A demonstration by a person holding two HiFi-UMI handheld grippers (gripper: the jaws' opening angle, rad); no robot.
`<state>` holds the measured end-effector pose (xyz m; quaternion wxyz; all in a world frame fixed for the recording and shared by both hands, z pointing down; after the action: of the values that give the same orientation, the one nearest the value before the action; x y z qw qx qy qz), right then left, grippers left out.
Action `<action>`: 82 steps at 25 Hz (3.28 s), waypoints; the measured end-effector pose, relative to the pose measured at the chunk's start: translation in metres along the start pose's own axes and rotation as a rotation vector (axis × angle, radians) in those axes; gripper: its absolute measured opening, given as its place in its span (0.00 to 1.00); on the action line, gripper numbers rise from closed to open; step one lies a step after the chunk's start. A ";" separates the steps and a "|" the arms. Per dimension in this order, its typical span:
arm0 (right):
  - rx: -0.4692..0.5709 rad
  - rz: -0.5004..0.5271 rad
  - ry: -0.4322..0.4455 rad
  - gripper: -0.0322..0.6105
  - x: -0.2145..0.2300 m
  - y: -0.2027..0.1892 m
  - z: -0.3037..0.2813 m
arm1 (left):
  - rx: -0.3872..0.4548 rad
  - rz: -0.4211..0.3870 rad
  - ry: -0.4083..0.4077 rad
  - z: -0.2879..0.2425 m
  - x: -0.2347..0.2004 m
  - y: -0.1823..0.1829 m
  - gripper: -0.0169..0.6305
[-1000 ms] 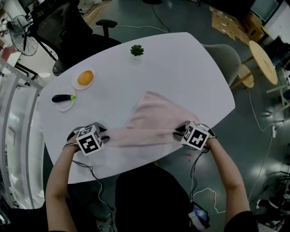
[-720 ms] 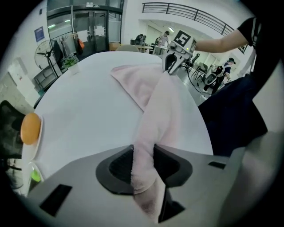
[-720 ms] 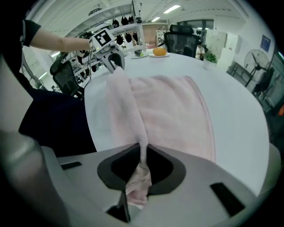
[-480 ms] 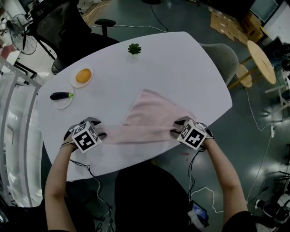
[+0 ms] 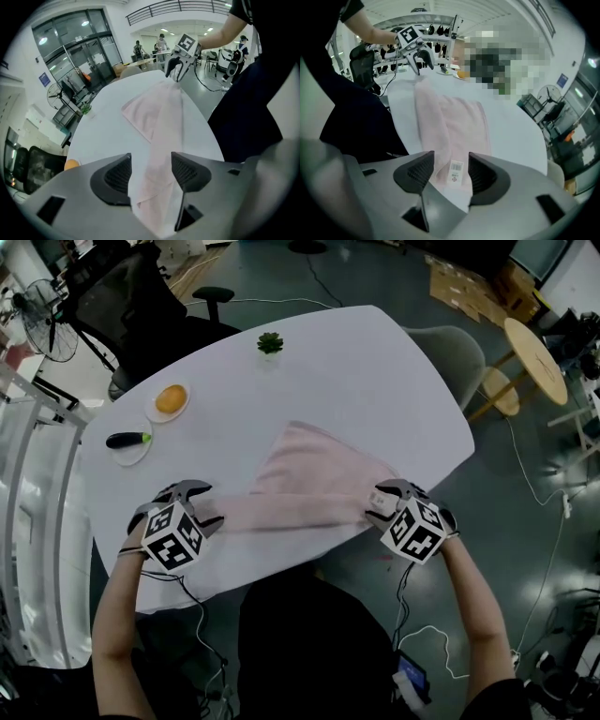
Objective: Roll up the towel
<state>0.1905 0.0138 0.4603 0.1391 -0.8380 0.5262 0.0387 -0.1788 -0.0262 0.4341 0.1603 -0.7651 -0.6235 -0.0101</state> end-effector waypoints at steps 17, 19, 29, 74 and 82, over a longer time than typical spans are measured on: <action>-0.019 0.098 0.018 0.40 -0.055 -0.016 -0.043 | -0.077 -0.141 -0.032 -0.061 0.048 0.014 0.46; -0.023 0.095 0.033 0.43 -0.050 -0.015 -0.043 | -0.075 -0.147 0.009 -0.063 0.036 0.015 0.39; -0.041 0.055 -0.049 0.28 -0.034 -0.011 -0.043 | -0.058 -0.134 0.029 -0.059 0.019 0.013 0.36; -0.163 0.130 0.121 0.14 0.022 0.042 -0.059 | -0.184 -0.150 -0.062 -0.059 0.000 -0.012 0.17; -0.142 0.054 0.115 0.14 0.022 0.042 -0.066 | -0.174 -0.103 -0.069 -0.066 -0.004 -0.014 0.16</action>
<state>0.1575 -0.0411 0.5110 0.0477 -0.8321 0.5516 0.0314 -0.1804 -0.0445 0.4995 0.0712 -0.7430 -0.6639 -0.0462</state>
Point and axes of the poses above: the fingertips, and each gripper's own axes: z backward along the fingers, x to its right, y out of its top, the point moved 10 cm from there along z, backward along the fingers, and after that the axes turned 14 degrees about -x, right-handed, at the moved point
